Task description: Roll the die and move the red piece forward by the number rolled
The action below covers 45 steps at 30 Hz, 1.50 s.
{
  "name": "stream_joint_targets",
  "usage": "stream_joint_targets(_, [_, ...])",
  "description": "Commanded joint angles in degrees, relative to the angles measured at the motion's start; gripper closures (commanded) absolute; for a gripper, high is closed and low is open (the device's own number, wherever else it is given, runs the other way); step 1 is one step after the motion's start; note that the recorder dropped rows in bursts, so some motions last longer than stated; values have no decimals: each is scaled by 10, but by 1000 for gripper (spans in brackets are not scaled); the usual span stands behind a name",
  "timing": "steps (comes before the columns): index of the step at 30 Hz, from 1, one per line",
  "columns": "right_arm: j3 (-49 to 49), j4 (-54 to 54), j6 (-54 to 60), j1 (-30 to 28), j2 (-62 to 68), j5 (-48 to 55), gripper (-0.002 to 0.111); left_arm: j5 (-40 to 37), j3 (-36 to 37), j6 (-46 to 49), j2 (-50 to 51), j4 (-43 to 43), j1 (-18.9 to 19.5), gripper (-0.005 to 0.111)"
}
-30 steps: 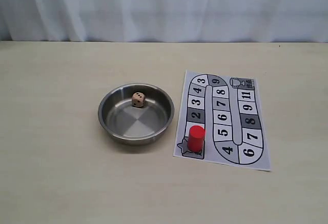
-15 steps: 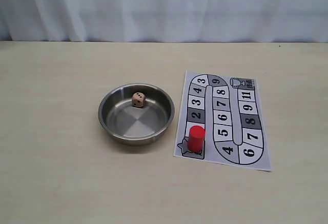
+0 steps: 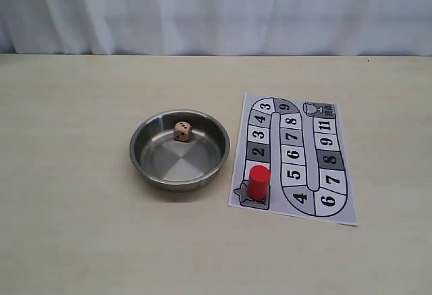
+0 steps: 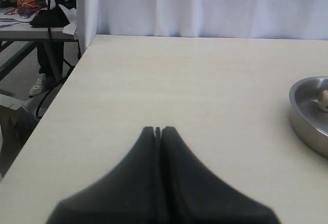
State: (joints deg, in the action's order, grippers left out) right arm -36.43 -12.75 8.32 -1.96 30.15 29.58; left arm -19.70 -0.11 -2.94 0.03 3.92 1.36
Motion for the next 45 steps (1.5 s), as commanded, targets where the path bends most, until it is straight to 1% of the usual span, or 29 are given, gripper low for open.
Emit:
stream_joint_targets(1, [-44, -82, 96, 1, 79, 53, 104, 7, 1, -3, 0, 0, 0, 107])
stream_joint_targets(3, [-71, -125, 152, 1, 125, 92, 104, 7, 1, -3, 0, 0, 0, 107])
stream_joint_targets(5, [-88, -171, 185, 1, 174, 117, 104, 7, 1, -3, 0, 0, 0, 107])
stream_joint_targets(10, [-106, -191, 187, 1, 257, 132, 104, 7, 1, -3, 0, 0, 0, 107])
stream_joint_targets(12, [-113, -193, 187, 12, 282, 136, 104, 7, 1, -3, 0, 0, 0, 107])
stream_joint_targets(13, [-115, -189, 193, 24, 291, 136, 104, 7, 1, -3, 0, 0, 0, 107])
stream_joint_targets(15, [-121, -160, 195, 64, 309, 127, 104, 7, 1, -3, 0, 0, 0, 107])
stream_joint_targets(19, [-125, -85, 121, 144, 338, 75, 104, 7, 1, -3, 0, 0, 0, 107])
stream_joint_targets(24, [-125, 14, 101, 231, 382, 29, 104, 7, 1, -3, 0, 0, 0, 107])
stream_joint_targets(27, [-128, 18, 73, 270, 418, -8, 104, 7, 1, -3, 0, 0, 0, 107])
stream_joint_targets(33, [-193, 10, 105, 329, 515, -17, 104, 7, 1, -3, 0, 0, 0, 107])
stream_joint_targets(35, [-207, 9, 105, 343, 538, -45, 104, 7, 1, -3, 0, 0, 0, 107])
stream_joint_targets(36, [-212, 3, 105, 348, 553, -75, 104, 7, 1, -3, 0, 0, 0, 107])
stream_joint_targets(40, [-223, -46, 101, 355, 598, -148, 104, 7, 1, -3, 0, 0, 0, 107])
stream_joint_targets(41, [-229, -48, 101, 355, 608, -152, 103, 7, 1, -3, 0, 0, 0, 107])
stream_joint_targets(43, [-248, -48, 101, 355, 634, -149, 95, 7, 1, -3, 0, 0, 0, 107])
stream_joint_targets(45, [-276, -48, 96, 355, 663, -131, 83, 7, 1, -3, 0, 0, 0, 107])
